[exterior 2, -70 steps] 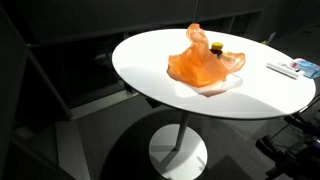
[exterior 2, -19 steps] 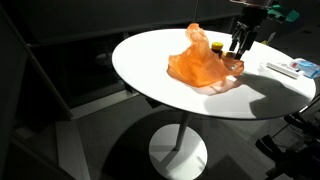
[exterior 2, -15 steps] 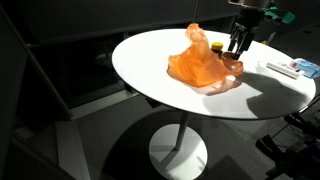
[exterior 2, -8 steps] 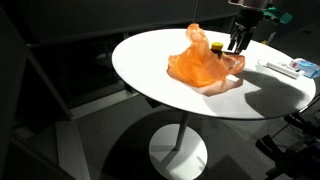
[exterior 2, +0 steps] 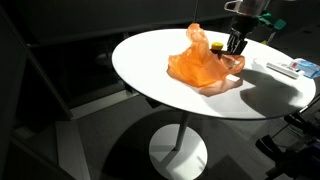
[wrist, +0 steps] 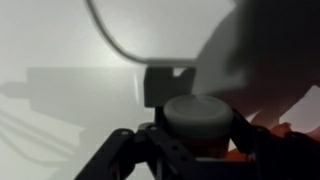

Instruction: Pick up the white medicine bottle and put it in the orange plastic bag

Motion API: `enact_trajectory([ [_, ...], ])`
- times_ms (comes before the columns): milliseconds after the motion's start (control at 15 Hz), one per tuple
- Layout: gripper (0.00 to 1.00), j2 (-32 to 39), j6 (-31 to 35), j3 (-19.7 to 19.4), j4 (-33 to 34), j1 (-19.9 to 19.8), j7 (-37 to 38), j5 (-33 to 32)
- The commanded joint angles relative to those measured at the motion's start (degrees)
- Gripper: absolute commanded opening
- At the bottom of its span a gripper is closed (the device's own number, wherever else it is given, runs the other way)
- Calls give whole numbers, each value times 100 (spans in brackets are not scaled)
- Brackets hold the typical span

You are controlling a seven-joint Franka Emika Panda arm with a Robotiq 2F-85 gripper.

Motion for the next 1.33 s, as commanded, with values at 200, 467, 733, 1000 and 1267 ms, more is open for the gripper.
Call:
enact_trajectory([
  [200, 37, -286, 183, -28, -37, -37, 462, -297],
  [467, 37, -787, 190, 5, -184, 69, 855, -384],
  [733, 37, -1275, 13, 102, -199, 203, 1190, -287],
  [1000, 37, -1711, -370, 266, -268, 390, 1252, -76],
  [1267, 37, -2078, -1105, 400, -368, 621, 1095, 470],
])
